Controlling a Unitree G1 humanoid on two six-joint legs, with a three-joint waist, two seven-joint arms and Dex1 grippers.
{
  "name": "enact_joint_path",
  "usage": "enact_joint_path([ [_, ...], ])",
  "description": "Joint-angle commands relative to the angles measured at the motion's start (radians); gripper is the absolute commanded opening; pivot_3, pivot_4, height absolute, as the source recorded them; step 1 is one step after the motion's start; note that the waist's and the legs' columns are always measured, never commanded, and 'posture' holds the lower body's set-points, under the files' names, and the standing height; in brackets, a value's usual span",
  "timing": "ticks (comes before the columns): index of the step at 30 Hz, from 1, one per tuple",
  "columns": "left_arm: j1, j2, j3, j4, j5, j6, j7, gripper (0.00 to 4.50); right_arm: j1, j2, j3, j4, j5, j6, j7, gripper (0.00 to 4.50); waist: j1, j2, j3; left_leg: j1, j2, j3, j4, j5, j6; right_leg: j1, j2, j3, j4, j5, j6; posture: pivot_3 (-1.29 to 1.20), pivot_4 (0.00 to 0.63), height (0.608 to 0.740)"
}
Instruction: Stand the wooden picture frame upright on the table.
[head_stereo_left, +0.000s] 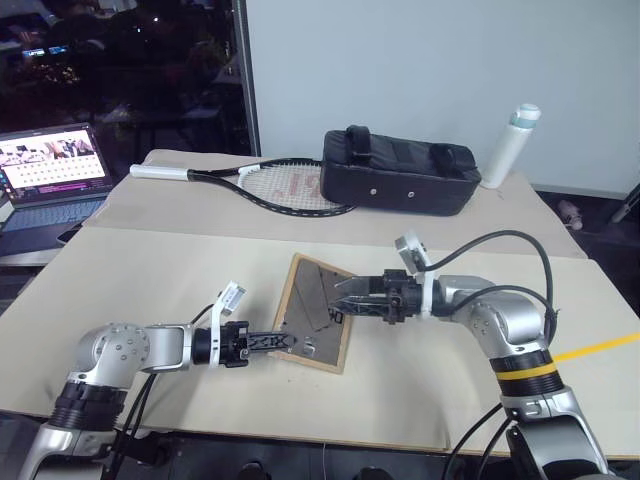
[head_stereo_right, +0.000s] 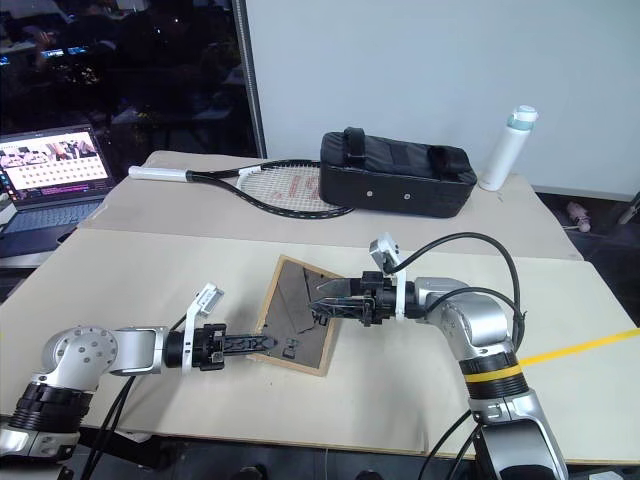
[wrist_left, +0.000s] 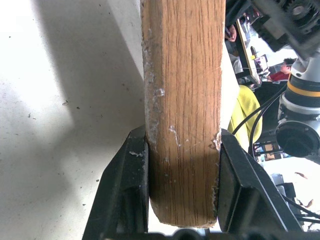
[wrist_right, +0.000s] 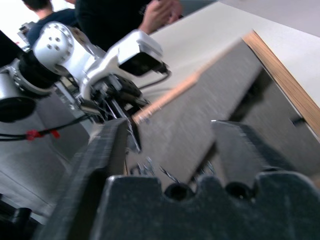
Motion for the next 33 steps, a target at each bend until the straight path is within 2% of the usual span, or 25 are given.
enact_joint_path([
  [1, 0.034, 0.003, -0.021, -0.01, 0.09, 0.038, 0.047, 1.13, -0.02, 0.019, 0.033, 0.021, -0.05, -0.069, -0.025, 4.44, -0.003, 0.0, 0.0, 0.0, 0.0, 0.0, 0.0, 0.0, 0.0, 0.0, 0.0, 0.0, 0.0, 0.0, 0.0, 0.0, 0.15, 0.696],
  [9, 0.042, -0.016, 0.006, -0.02, 0.103, 0.059, 0.053, 1.13, -0.004, 0.035, 0.104, 0.054, -0.106, -0.145, 0.01, 4.44, -0.005, 0.0, 0.0, 0.0, 0.0, 0.0, 0.0, 0.0, 0.0, 0.0, 0.0, 0.0, 0.0, 0.0, 0.0, 0.0, 0.15, 0.696],
  [14, 0.04, -0.011, -0.012, -0.028, 0.133, 0.063, 0.025, 1.13, 0.069, 0.013, 0.177, -0.11, -0.153, -0.393, 0.139, 4.44, -0.003, 0.0, 0.0, 0.0, 0.0, 0.0, -0.001, 0.0, 0.0, 0.0, 0.0, 0.0, 0.0, 0.0, 0.0, 0.0, 0.15, 0.696],
  [20, 0.027, -0.013, -0.015, -0.038, 0.144, 0.077, -0.003, 1.13, 0.111, -0.025, 0.199, -0.104, -0.211, -0.502, 0.162, 4.44, -0.002, 0.0, 0.0, 0.0, 0.0, 0.0, 0.0, 0.0, 0.0, 0.0, 0.0, 0.0, 0.0, 0.0, 0.0, 0.0, 0.15, 0.696],
  [26, 0.021, -0.008, -0.032, -0.026, 0.181, 0.067, -0.033, 1.13, 0.094, -0.062, 0.177, 0.053, -0.327, -0.579, 0.079, 4.44, -0.003, 0.0, 0.0, 0.0, 0.0, 0.0, 0.0, 0.0, 0.0, 0.0, 0.0, 0.0, -0.001, 0.0, 0.0, 0.0, 0.15, 0.696],
  [33, 0.017, -0.006, -0.046, -0.029, 0.219, 0.046, -0.066, 1.13, 0.156, -0.087, 0.098, 0.067, -0.27, -0.54, 0.071, 4.44, -0.005, -0.001, -0.001, 0.003, 0.0, 0.0, 0.0, 0.0, 0.0, 0.002, 0.0, 0.0, 0.0, 0.0, 0.0, 0.0, 0.15, 0.696],
])
